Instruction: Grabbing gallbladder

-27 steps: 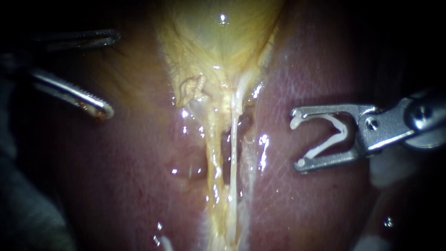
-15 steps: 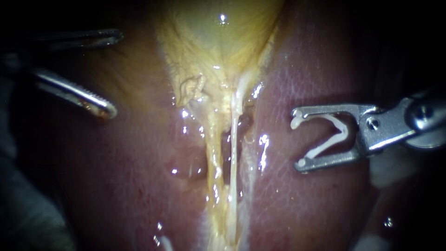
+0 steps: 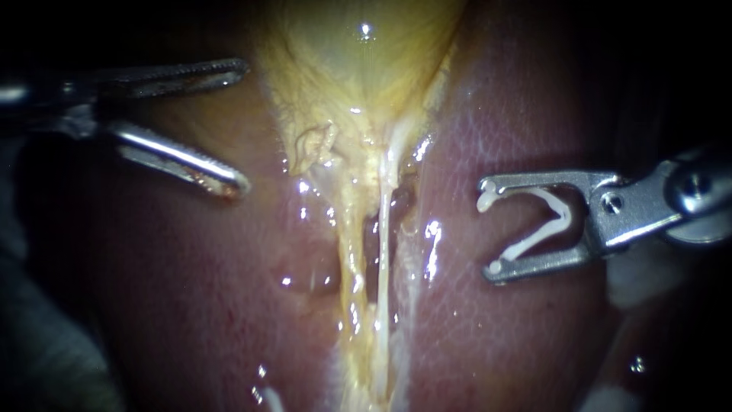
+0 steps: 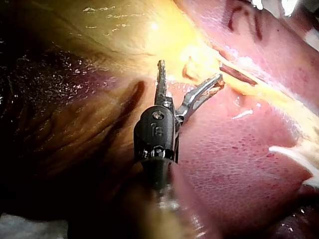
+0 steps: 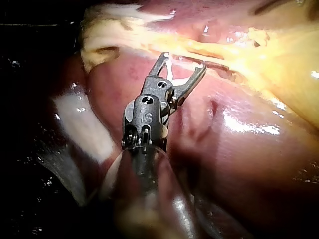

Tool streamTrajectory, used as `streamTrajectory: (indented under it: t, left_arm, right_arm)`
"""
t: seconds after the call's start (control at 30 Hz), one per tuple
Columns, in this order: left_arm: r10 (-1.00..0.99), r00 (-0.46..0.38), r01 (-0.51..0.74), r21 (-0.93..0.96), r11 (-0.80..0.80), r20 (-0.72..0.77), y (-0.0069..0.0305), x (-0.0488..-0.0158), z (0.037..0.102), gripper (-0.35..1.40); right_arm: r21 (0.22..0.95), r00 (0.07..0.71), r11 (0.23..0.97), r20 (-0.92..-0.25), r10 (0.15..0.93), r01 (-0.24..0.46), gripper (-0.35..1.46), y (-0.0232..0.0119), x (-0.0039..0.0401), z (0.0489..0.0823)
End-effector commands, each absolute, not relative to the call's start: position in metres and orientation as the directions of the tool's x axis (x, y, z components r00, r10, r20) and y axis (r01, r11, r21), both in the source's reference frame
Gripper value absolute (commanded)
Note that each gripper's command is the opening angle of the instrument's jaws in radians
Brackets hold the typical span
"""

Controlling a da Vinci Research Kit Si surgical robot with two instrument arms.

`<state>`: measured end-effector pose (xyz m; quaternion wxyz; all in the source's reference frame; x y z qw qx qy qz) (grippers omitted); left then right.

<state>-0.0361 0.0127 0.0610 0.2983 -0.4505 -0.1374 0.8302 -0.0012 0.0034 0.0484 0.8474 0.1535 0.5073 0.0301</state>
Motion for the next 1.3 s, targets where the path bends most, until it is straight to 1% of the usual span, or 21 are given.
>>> streamTrajectory:
  t: [0.03, 0.27, 0.43, 0.57, 0.7, 0.83, 0.97, 1.1, 1.17, 1.3]
  left_arm:
    - [0.622, -0.414, -0.368, -0.502, -0.782, -0.665, 0.0125, -0.0365, 0.0612, 0.83]
    - [0.623, -0.423, -0.36, -0.509, -0.782, -0.658, 0.0116, -0.0386, 0.0624, 0.79]
    - [0.635, -0.427, -0.365, -0.52, -0.772, -0.644, 0.011, -0.04, 0.0633, 0.71]
    - [0.642, -0.431, -0.37, -0.524, -0.767, -0.635, 0.0107, -0.0408, 0.0642, 0.68]
    - [0.645, -0.436, -0.376, -0.524, -0.764, -0.628, 0.0106, -0.0412, 0.0649, 0.63]
    - [0.661, -0.437, -0.386, -0.537, -0.751, -0.61, 0.0106, -0.0413, 0.0655, 0.49]
    - [0.671, -0.439, -0.393, -0.544, -0.741, -0.598, 0.0108, -0.0411, 0.0665, 0.42]
    - [0.678, -0.435, -0.394, -0.551, -0.735, -0.593, 0.0113, -0.0409, 0.0673, 0.31]
    - [0.681, -0.438, -0.396, -0.554, -0.732, -0.587, 0.0116, -0.0408, 0.0676, 0.27]
    - [0.688, -0.44, -0.398, -0.561, -0.726, -0.578, 0.0118, -0.0407, 0.0683, 0.27]
  right_arm:
    - [0.291, 0.483, 0.951, -0.851, 0.207, 0.105, 0.5, 0.0034, -0.0012, 0.0484]
    - [0.291, 0.483, 0.951, -0.851, 0.207, 0.105, 0.5, 0.0033, -0.0012, 0.0483]
    - [0.291, 0.483, 0.951, -0.851, 0.207, 0.105, 0.5, 0.0033, -0.0012, 0.0483]
    - [0.291, 0.483, 0.951, -0.851, 0.207, 0.105, 0.5, 0.0032, -0.0011, 0.0482]
    - [0.291, 0.483, 0.951, -0.851, 0.207, 0.105, 0.5, 0.0032, -0.0011, 0.0481]
    - [0.291, 0.483, 0.951, -0.851, 0.207, 0.105, 0.5, 0.0032, -0.0011, 0.0481]
    - [0.291, 0.483, 0.951, -0.851, 0.207, 0.105, 0.5, 0.0032, -0.0011, 0.0481]
    - [0.291, 0.483, 0.951, -0.851, 0.207, 0.105, 0.5, 0.0032, -0.0011, 0.0481]
    - [0.291, 0.483, 0.951, -0.851, 0.207, 0.105, 0.5, 0.0032, -0.0011, 0.0481]
    - [0.291, 0.483, 0.951, -0.851, 0.207, 0.105, 0.5, 0.0032, -0.0011, 0.0481]
